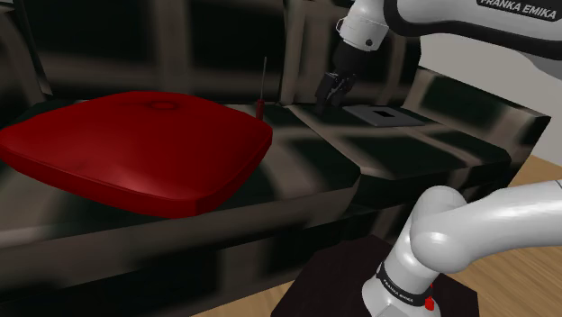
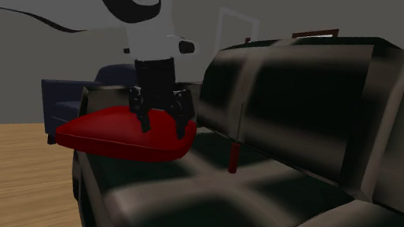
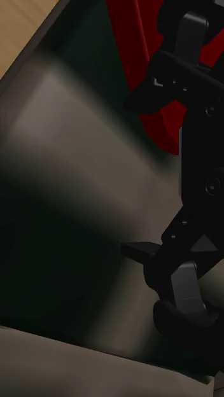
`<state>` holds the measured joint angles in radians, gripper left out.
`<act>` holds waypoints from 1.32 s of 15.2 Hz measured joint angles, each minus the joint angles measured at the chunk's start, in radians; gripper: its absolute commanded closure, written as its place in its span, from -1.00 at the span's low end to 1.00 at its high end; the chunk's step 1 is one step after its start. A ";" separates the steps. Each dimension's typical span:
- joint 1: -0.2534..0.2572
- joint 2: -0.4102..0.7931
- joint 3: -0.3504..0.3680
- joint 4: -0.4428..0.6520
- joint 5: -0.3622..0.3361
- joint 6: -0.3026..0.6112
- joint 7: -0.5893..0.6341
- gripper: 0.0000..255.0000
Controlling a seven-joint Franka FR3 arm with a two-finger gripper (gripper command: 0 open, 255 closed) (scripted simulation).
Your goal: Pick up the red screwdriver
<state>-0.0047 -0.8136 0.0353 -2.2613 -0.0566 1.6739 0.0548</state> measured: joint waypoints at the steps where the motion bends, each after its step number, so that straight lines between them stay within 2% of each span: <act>1: 0.000 0.000 0.000 0.000 0.000 0.000 0.000 -1.00; 6: 0.028 0.102 -0.116 0.037 0.041 0.107 -0.126 -1.00; 11: 0.080 0.244 -0.268 0.099 0.132 0.220 -0.311 -1.00; 16: 0.151 0.419 -0.418 0.220 0.286 0.264 -0.516 -1.00; 20: 0.204 0.616 -0.542 0.390 0.471 0.231 -0.703 -1.00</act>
<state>0.1990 -0.1974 -0.5065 -1.8715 0.4144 1.9048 -0.6480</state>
